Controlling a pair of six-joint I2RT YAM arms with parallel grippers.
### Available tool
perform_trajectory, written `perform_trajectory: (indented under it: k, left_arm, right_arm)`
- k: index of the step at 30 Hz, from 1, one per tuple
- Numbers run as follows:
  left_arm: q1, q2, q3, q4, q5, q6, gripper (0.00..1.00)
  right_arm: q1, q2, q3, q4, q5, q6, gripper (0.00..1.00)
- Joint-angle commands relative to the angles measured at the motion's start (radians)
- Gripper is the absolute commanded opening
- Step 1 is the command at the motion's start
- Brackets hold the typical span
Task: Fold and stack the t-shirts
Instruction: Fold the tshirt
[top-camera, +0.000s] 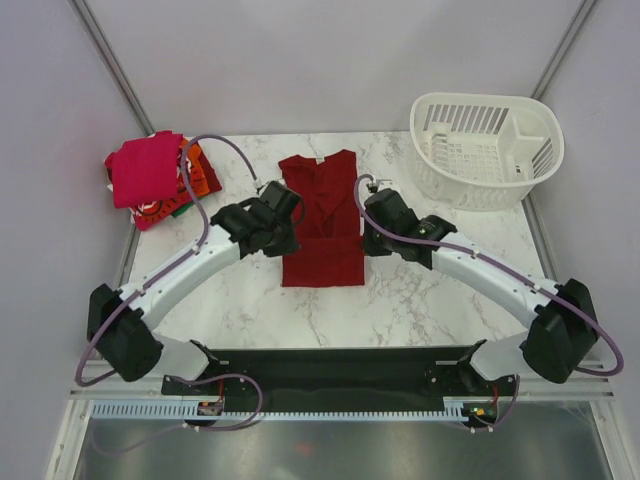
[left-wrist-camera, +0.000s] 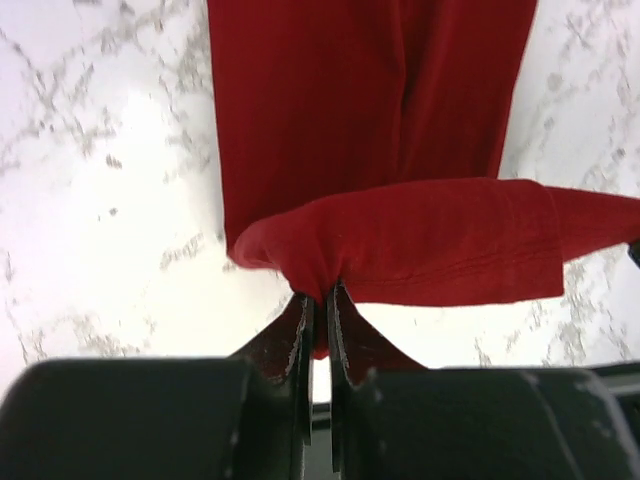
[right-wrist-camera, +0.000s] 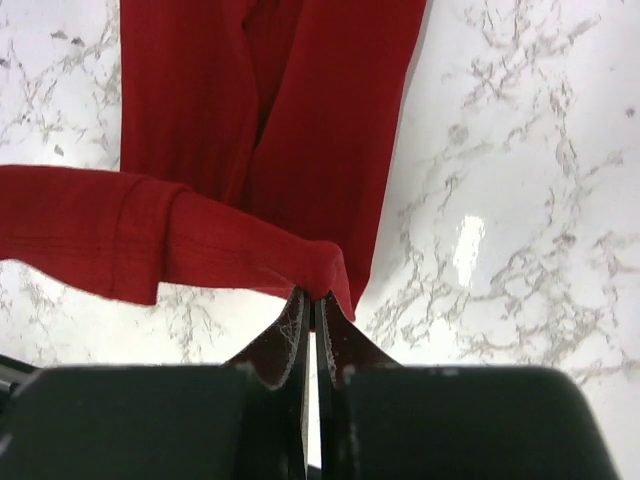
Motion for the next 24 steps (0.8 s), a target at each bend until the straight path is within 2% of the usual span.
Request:
perform_trajectory:
  k: [1,5,14,17,20,21,22,23,24]
  left_arm:
    - [0.065,0.108,0.095,0.036,0.064,0.146,0.07]
    - [0.134,0.237,0.167,0.056,0.098,0.179,0.02]
    - [0.218,0.456,0.305,0.093,0.130,0.244,0.02]
    - [0.243,0.554,0.368,0.096,0.136,0.267,0.08]
    - [0.281,0.657,0.442,0.097,0.164,0.267,0.16]
    - [0.289,0.689,0.469,0.093,0.187,0.265,0.21]
    - [0.296,0.717,0.500,0.090,0.204,0.267,0.27]
    - [0.318,0.760,0.556,0.088,0.213,0.268,0.36]
    - [0.325,0.777,0.590,0.084,0.266,0.278,0.61]
  right_arm:
    - [-0.043,0.083,0.098,0.034,-0.041,-0.086,0.00]
    - [-0.097,0.198,0.153,0.057,-0.079,-0.101,0.00]
    - [-0.163,0.425,0.289,0.091,-0.133,-0.115,0.00]
    - [-0.183,0.514,0.345,0.094,-0.125,-0.103,0.00]
    - [-0.214,0.601,0.441,0.089,-0.095,-0.084,0.19]
    - [-0.226,0.621,0.467,0.092,-0.091,-0.081,0.27]
    - [-0.256,0.644,0.502,0.083,-0.096,-0.077,0.53]
    - [-0.272,0.696,0.544,0.063,-0.097,-0.070,0.61]
    - [-0.289,0.719,0.643,0.037,-0.097,-0.055,0.64]
